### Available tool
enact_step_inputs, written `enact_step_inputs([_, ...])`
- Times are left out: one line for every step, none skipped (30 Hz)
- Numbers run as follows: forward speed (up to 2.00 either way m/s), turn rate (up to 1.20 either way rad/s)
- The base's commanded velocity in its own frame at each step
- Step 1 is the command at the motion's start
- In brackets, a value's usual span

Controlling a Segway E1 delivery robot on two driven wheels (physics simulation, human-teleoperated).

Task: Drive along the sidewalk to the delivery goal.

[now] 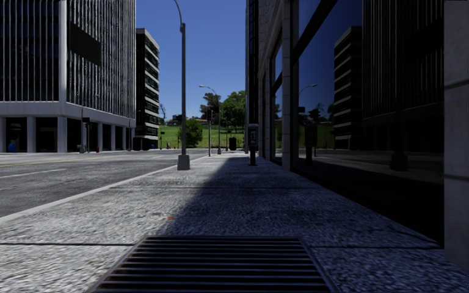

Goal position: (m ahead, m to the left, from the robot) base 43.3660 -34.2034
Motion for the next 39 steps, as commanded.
enact_step_inputs([2.0, 0.0])
enact_step_inputs([2.0, 0.0])
enact_step_inputs([2.0, 0.0])
enact_step_inputs([2.0, 0.0])
enact_step_inputs([2.0, 0.0])
enact_step_inputs([2.0, 0.0])
enact_step_inputs([2.0, 0.0])
enact_step_inputs([2.0, 0.0])
enact_step_inputs([2.0, 0.0])
enact_step_inputs([2.0, 0.0])
enact_step_inputs([2.0, 0.0])
enact_step_inputs([2.0, 0.0])
enact_step_inputs([2.0, 0.0])
enact_step_inputs([2.0, 0.0])
enact_step_inputs([2.0, 0.0])
enact_step_inputs([2.0, 0.0])
enact_step_inputs([2.0, 0.0])
enact_step_inputs([2.0, 0.0])
enact_step_inputs([2.0, 0.0])
enact_step_inputs([2.0, 0.0])
enact_step_inputs([2.0, 0.0])
enact_step_inputs([2.0, 0.0])
enact_step_inputs([2.0, 0.0])
enact_step_inputs([2.0, 0.0])
enact_step_inputs([2.0, 0.0])
enact_step_inputs([2.0, 0.0])
enact_step_inputs([2.0, 0.0])
enact_step_inputs([2.0, 0.0])
enact_step_inputs([2.0, 0.0])
enact_step_inputs([2.0, 0.0])
enact_step_inputs([2.0, 0.0])
enact_step_inputs([2.0, 0.0])
enact_step_inputs([2.0, 0.0])
enact_step_inputs([2.0, 0.0])
enact_step_inputs([2.0, 0.0])
enact_step_inputs([2.0, 0.0])
enact_step_inputs([2.0, 0.0])
enact_step_inputs([2.0, 0.0])
enact_step_inputs([2.0, 0.0])
